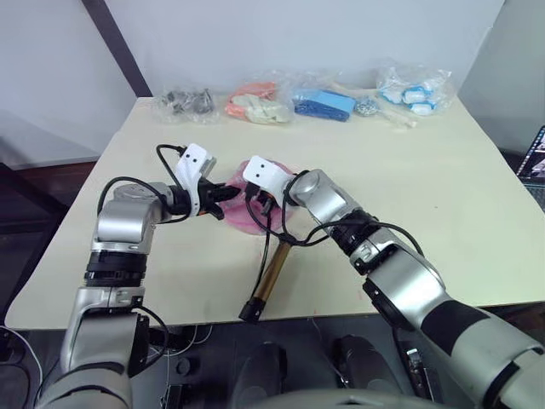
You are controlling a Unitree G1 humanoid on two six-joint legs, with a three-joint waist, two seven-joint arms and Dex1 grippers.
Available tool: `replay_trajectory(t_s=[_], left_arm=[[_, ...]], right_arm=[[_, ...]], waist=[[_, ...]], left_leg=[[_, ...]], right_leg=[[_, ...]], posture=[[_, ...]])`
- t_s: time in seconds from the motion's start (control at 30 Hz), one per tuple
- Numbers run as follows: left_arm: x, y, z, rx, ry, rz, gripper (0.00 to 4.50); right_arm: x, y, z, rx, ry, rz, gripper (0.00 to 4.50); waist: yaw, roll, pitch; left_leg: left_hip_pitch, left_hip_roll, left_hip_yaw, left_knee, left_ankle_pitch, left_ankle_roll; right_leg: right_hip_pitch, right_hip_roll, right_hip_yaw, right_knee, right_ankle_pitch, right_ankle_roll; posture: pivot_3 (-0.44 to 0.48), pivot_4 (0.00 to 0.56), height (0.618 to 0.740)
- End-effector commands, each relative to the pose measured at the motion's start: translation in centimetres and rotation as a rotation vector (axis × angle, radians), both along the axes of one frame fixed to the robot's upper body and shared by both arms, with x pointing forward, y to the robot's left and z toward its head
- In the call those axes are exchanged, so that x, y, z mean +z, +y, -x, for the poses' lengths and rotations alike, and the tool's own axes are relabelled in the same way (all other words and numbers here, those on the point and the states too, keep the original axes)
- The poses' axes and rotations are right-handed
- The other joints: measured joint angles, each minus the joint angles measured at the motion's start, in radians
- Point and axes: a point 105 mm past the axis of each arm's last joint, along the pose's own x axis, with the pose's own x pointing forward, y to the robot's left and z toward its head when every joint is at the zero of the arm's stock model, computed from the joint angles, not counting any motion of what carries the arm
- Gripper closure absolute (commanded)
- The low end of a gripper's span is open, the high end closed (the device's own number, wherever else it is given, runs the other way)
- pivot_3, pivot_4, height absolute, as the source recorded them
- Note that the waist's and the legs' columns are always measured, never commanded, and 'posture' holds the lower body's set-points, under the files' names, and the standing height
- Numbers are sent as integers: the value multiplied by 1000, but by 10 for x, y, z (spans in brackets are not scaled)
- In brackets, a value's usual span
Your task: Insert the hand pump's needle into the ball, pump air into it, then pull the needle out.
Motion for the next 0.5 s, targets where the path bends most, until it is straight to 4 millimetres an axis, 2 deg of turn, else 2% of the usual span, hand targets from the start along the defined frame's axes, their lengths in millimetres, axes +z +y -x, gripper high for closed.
replay_trajectory(t_s=[0.03,0.13,0.27,0.5], left_arm=[[-26,-70,18,-280,112,85,4500],[-25,-66,17,-272,107,83,4500],[-20,-56,19,-239,94,80,4500],[-20,-50,24,-208,81,74,4500]], right_arm=[[-23,19,25,73,87,26,4258],[-32,20,26,50,116,37,4258],[-54,12,26,30,130,105,4258],[-68,15,31,45,136,136,4258]], waist=[[5,0,-1],[5,0,-2],[3,-1,-6],[1,-1,-16]], left_leg=[[0,-1,0,0,0,0],[0,-2,0,0,0,0],[0,-4,0,0,0,0],[5,-9,-1,-9,0,0]], right_leg=[[0,-1,-1,0,0,1],[0,-3,-1,0,-1,2],[1,-5,-1,0,-2,3],[1,-8,0,-2,-4,5]], posture=[[0,150,740],[0,150,740],[0,150,740],[0,150,740]])
